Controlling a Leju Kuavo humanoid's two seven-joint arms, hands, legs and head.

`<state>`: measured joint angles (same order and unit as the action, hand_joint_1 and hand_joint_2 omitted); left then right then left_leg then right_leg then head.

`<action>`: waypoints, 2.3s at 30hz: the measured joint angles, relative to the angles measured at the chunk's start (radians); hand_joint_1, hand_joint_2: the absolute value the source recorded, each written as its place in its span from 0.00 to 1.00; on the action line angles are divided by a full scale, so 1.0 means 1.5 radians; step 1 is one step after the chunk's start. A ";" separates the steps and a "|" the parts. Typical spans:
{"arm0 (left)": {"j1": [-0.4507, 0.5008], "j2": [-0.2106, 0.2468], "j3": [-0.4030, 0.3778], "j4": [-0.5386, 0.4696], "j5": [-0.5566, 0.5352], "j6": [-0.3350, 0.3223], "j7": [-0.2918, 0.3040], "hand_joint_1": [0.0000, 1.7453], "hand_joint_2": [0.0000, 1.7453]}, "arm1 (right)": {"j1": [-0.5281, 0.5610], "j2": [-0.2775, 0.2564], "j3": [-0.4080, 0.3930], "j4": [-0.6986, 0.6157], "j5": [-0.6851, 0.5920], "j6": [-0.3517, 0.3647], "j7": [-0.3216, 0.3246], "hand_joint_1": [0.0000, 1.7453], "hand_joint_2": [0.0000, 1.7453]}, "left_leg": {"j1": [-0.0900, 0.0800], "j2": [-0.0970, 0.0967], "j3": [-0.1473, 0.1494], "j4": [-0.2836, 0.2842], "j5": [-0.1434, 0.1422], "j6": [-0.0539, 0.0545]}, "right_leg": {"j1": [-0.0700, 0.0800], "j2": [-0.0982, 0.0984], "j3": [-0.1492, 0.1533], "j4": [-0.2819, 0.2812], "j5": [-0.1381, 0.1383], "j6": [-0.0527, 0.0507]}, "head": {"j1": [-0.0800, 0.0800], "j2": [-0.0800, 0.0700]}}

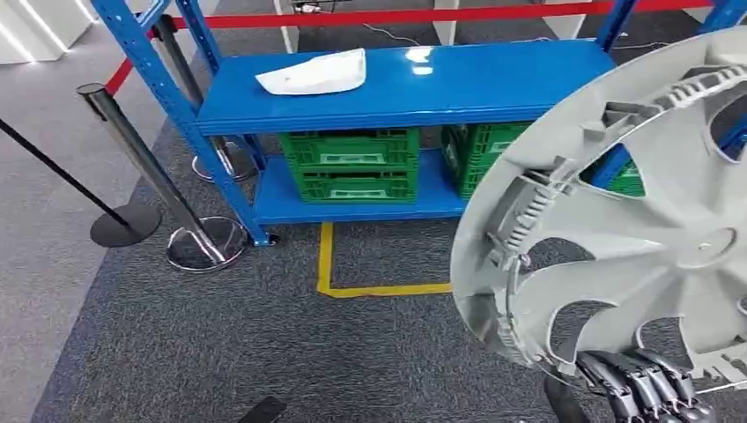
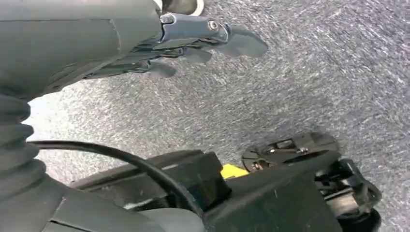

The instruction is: Take the parts from the cabinet and place them on the table.

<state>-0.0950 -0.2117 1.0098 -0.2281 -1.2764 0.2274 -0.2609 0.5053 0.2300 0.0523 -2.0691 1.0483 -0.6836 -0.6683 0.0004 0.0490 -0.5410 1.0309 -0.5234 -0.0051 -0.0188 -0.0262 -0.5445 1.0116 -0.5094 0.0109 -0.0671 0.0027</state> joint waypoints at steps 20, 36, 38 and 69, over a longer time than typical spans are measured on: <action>0.006 -0.002 0.007 0.001 0.004 -0.008 -0.002 0.00 1.00 | -0.037 -0.005 0.031 0.026 0.015 0.000 0.000 1.00 1.00 | -0.003 -0.007 0.008 -0.037 0.031 0.037 | 0.004 0.022 -0.113 0.188 -0.071 0.028 | 0.011 0.000; 0.003 0.002 0.007 0.001 0.005 -0.012 0.003 0.00 1.00 | -0.034 -0.008 0.038 0.034 0.026 0.000 0.005 1.00 1.00 | 0.001 -0.027 -0.065 0.180 -0.081 0.001 | 0.005 0.044 -0.016 -0.009 0.023 -0.014 | 0.003 0.000; 0.003 0.002 0.007 0.001 0.004 -0.012 0.009 0.00 1.00 | -0.033 -0.008 0.040 0.034 0.034 0.000 0.012 1.00 1.00 | 0.001 -0.034 -0.020 0.090 -0.025 0.009 | 0.007 0.063 -0.016 -0.008 0.026 -0.012 | 0.003 0.000; 0.003 0.000 0.008 0.001 -0.007 -0.005 0.009 0.00 1.00 | -0.028 -0.012 0.037 0.036 0.044 -0.001 0.015 1.00 1.00 | 0.003 -0.039 -0.005 0.062 -0.010 0.007 | 0.009 0.072 -0.017 -0.011 0.032 -0.012 | 0.000 0.000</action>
<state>-0.0908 -0.2121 1.0216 -0.2262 -1.2863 0.2205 -0.2468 0.4633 0.2121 0.1076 -2.0153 1.1139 -0.6847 -0.6462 0.0049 -0.0092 -0.5483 1.1234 -0.5386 0.0061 -0.0048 0.0821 -0.5698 0.9945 -0.4611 -0.0069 -0.0671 0.0027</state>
